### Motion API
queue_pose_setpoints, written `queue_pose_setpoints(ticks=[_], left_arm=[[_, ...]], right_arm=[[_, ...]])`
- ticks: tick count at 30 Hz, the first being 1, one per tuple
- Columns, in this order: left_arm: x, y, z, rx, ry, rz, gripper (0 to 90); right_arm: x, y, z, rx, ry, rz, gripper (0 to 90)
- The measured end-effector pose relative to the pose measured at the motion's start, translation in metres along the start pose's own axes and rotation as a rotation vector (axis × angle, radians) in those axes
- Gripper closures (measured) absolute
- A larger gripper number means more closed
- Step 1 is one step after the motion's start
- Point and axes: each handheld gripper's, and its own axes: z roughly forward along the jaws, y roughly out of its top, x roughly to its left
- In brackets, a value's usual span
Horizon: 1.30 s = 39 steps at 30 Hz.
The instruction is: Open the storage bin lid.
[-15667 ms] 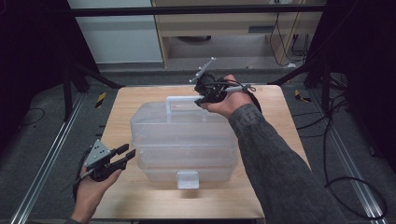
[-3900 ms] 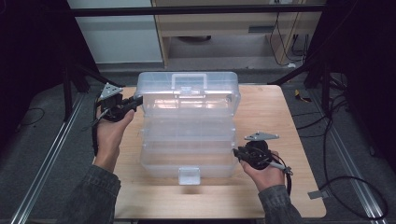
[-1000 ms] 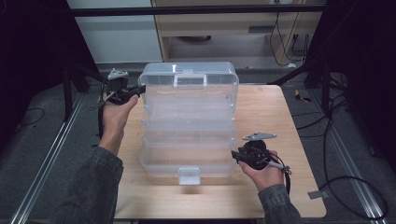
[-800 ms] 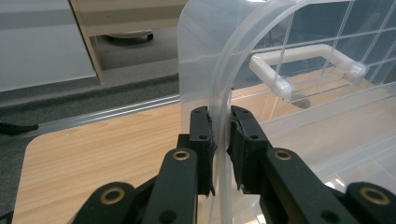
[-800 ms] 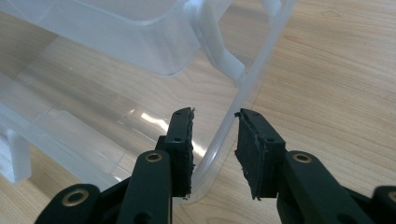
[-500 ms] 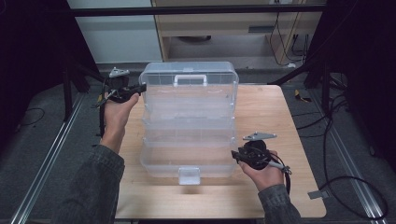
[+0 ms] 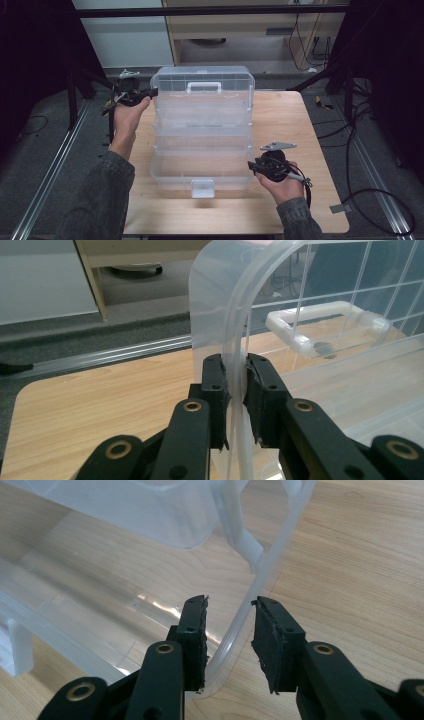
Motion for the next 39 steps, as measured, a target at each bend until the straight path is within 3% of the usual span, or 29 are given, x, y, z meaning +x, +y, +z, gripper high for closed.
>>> queue_pose_setpoints(ticks=[17, 28, 39], left_arm=[[0.002, 0.005, 0.009, 0.027, 0.013, 0.002, 78.0], [0.007, 0.008, 0.018, 0.046, -0.001, -0.024, 77.5], [0.009, 0.008, 0.026, 0.071, 0.037, -0.014, 76.4]], right_arm=[[0.0, 0.0, 0.0, 0.0, 0.001, 0.0, 66.0], [0.0, 0.0, 0.0, 0.001, 0.002, 0.001, 65.9], [-0.002, 0.0, 0.0, -0.001, 0.0, 0.003, 66.8]])
